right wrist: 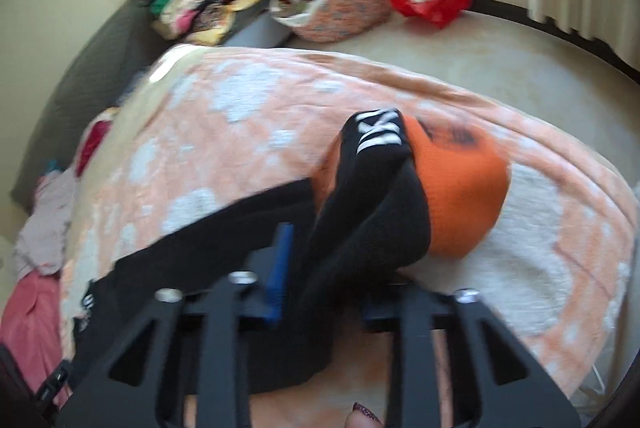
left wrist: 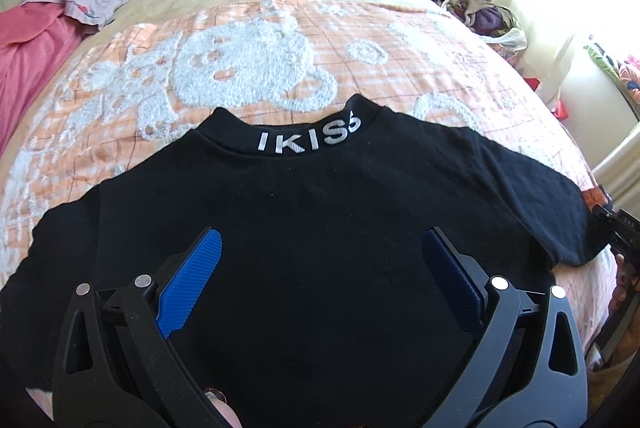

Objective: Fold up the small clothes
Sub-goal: 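Grasp the orange sleeve cuff with the right tool and lift it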

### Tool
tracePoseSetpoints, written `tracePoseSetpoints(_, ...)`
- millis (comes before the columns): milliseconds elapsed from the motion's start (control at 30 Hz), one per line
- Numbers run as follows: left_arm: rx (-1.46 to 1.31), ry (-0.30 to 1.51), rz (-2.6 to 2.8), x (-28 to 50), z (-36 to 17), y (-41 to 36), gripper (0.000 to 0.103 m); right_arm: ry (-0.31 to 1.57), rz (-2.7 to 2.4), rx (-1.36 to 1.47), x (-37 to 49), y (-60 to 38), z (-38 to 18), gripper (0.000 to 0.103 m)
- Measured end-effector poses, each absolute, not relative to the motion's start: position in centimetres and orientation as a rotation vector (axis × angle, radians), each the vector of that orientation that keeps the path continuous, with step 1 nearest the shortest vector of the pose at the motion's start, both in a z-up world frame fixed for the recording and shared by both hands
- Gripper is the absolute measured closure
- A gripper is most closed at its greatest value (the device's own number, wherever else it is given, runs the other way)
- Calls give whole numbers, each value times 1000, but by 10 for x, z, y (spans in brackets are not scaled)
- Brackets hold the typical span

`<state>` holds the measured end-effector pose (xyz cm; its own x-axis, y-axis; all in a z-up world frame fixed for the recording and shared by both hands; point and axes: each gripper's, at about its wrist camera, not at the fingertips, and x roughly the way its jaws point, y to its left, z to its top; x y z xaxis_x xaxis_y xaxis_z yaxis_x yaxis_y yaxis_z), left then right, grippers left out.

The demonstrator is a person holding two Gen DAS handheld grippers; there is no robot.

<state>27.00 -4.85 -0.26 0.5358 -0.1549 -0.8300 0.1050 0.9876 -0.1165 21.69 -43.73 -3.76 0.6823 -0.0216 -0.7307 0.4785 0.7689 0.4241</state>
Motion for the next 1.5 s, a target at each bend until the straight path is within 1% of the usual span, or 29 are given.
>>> tracePoseSetpoints(133,-74,990,-170,270,5,-43,9,725,-185,601,223,-405,-10,88)
tracePoseSetpoints(400,-91,969,-171,268,24,-22,9,698,-21,562,231,-348,28,88)
tracePoseSetpoints(833,-174,962,-194,257,34,12,9,717,171,453,246,-239,57,88)
tracePoseSetpoints(1100,-249,967,-187,242,28,51,9,738,259,340,251,-165,56,88)
tracePoseSetpoints(1500,-331,968,-204,233,7,89,9,802,297,181,252,-75,26,85)
